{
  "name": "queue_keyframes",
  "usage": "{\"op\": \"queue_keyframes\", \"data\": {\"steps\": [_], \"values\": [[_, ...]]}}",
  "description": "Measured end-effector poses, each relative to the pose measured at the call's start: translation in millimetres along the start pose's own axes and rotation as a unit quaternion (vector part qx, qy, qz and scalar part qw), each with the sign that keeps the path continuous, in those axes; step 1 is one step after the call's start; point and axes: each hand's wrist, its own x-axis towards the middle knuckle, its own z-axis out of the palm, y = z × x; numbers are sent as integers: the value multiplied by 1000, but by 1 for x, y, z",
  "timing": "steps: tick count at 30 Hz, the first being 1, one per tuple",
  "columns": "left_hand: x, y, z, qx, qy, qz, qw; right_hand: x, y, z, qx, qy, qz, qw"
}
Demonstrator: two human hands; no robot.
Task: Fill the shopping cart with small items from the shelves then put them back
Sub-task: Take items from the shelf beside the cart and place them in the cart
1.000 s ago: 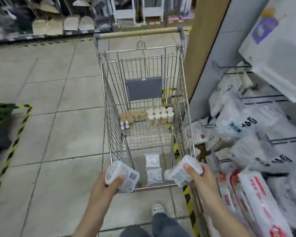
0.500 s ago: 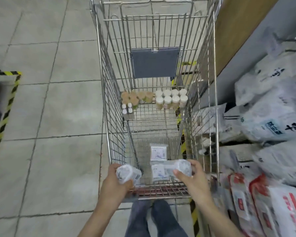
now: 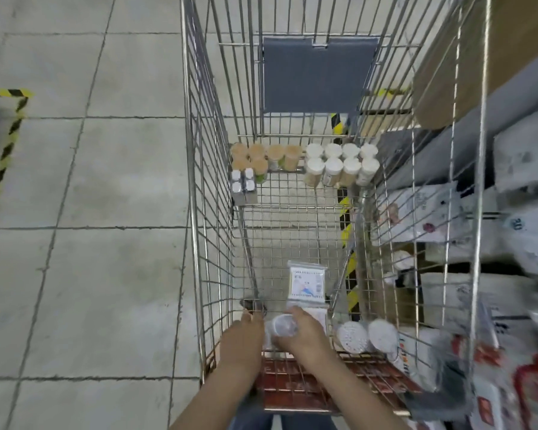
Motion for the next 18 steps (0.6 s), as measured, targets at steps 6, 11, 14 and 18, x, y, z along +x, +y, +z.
{"op": "queue_keyframes", "data": {"steps": [6, 11, 14, 18], "values": [[25, 0, 10, -6, -16, -37, 999, 21, 3, 7, -116, -34, -18, 992], [34, 1, 17, 23, -19, -58, 998, 29, 15, 8, -160, -73, -20, 984], [37, 2, 19, 52, -39, -58, 996, 32, 15, 6, -171, -101, -33, 979], [40, 2, 20, 69, -55, -56, 995, 33, 19, 5, -177, -126, -46, 975]]}}
